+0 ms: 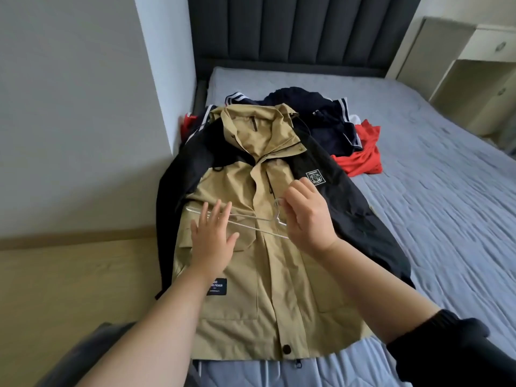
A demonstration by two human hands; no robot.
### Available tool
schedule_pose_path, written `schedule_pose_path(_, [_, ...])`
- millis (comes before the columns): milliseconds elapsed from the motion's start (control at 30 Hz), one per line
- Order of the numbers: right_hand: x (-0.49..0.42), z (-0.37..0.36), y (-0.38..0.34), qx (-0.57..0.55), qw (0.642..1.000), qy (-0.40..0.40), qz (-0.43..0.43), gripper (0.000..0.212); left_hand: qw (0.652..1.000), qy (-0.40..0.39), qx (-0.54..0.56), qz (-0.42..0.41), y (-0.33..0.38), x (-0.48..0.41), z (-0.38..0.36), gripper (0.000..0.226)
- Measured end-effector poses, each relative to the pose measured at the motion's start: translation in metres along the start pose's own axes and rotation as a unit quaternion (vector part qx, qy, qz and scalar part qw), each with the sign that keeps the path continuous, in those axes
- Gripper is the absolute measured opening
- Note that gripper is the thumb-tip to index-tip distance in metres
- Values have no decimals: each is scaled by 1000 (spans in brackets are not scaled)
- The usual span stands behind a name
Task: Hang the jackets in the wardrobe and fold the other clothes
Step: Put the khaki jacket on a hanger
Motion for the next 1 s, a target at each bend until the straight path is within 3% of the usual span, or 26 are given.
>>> schedule_pose_path(100, [-5,-10,-3,-23,999,22,-42,19,998,48,43,23,1,-4,4,15])
schedule_pose_path(200, [-3,-21,2,-21,986,30,-160,7,992,30,120,27,1,-2,6,18])
schedule_pose_path(300, [0,-27,11,-49,946,-10,-322,44,978,-12,191,80,3,0,3,22])
schedule_pose_path(367, [5,-30,19,-36,923,-81,-374,59,971,-17,214,104,4,0,1,21])
schedule_pose_path(433, [12,-34,28,32,913,-184,-363,42,971,-14,213,106,5,-2,-1,17])
schedule_pose_path(500, [19,-36,30,121,913,-256,-294,31,972,-11,207,110,5,-4,-2,16])
schedule_pose_path(633, [23,-43,35,197,936,-200,-211,45,971,-30,219,96,9,-8,-6,16])
schedule_pose_path(800, [15,-53,78,276,889,-167,-324,43,997,71,29,6,0,-21,-8,20])
schedule_pose_path(900, [13,-61,105,298,863,-173,-371,46,991,26,98,90,-6,-28,-19,34])
schedule_pose_path(1000, [10,-74,124,299,853,-179,-390,45,958,-34,213,190,-6,-47,-30,38])
Point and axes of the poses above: each hand's wrist, its own x-axis away from the middle knuckle, its own z-axis out of the back of the hand, y = z × x, the point moved 1 cm from there along -x, towards the middle knuckle, and after that the axes turned 6 degrees about y, right-handed, at the moved point
